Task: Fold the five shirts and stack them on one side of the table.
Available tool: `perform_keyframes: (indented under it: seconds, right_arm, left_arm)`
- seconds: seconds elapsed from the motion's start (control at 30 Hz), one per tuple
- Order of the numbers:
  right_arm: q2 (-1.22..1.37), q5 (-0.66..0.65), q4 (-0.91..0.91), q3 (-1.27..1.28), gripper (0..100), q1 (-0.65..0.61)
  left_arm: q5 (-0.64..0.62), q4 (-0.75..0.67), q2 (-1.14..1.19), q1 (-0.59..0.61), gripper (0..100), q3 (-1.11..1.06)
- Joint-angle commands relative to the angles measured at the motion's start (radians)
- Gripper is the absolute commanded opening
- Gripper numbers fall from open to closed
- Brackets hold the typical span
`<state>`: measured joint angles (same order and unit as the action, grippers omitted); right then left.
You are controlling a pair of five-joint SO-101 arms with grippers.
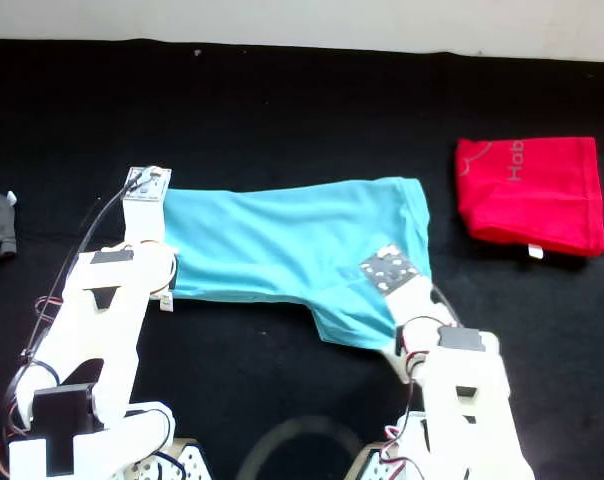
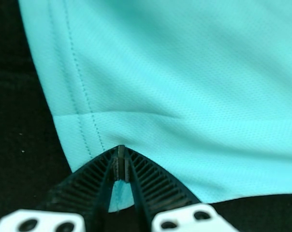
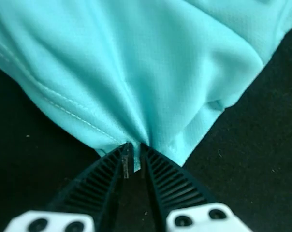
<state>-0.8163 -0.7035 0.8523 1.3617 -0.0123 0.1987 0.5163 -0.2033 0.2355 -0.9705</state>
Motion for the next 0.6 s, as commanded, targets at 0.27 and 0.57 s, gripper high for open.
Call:
perform_keyframes:
  seconds: [0.27, 0.57]
  right_arm:
    - [-0.002, 0.094, 0.166, -0.375, 5.1, 0.019]
    - [0.004, 0.219, 0.177, -0.351, 5.3, -0.236]
  left_arm:
    - [0.002, -0.021, -0.008, 0.010, 1, -0.002]
    - [0.002, -0.021, -0.008, 0.010, 1, -0.002]
